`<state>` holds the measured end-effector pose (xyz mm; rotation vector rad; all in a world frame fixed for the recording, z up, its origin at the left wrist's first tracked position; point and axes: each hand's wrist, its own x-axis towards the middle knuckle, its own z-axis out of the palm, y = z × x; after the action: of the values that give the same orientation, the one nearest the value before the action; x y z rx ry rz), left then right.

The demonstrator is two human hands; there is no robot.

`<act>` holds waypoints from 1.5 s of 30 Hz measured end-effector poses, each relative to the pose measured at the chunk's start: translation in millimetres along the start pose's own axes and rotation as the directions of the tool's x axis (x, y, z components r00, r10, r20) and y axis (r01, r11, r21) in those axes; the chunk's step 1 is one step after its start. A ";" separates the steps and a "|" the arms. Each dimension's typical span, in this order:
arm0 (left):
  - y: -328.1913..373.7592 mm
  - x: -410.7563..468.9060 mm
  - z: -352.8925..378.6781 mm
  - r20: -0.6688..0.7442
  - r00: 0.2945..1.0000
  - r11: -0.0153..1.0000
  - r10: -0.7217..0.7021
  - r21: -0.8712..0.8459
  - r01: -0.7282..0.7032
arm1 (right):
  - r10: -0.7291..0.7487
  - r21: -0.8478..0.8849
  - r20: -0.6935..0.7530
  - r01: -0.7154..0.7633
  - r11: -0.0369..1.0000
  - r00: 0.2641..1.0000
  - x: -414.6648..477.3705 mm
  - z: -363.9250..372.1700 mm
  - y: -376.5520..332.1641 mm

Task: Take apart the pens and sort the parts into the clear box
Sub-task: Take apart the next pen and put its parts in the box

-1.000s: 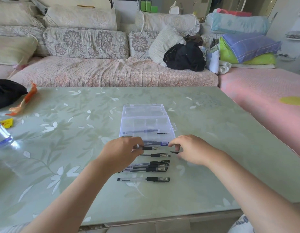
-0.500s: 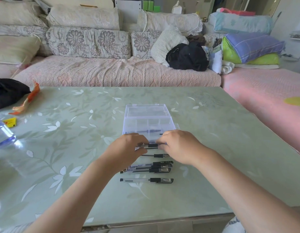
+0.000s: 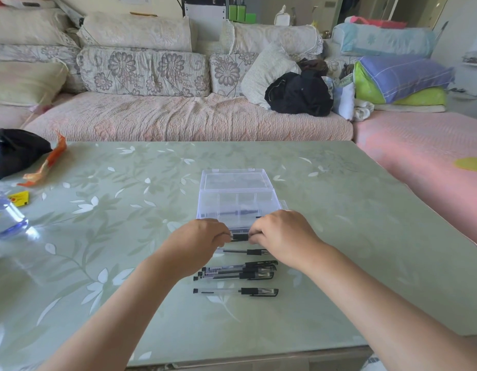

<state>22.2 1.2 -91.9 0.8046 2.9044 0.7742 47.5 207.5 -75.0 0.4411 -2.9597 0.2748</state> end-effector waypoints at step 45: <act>-38.6 -8.7 -45.6 0.207 0.930 0.937 -0.302 0.242 0.251 | 0.120 0.041 0.101 -0.125 0.991 0.988 -6.8 -7.3 16.8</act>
<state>4.2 -52.5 -71.1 0.4407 2.8169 0.3200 49.8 226.6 -71.6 0.2860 -3.0877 0.3474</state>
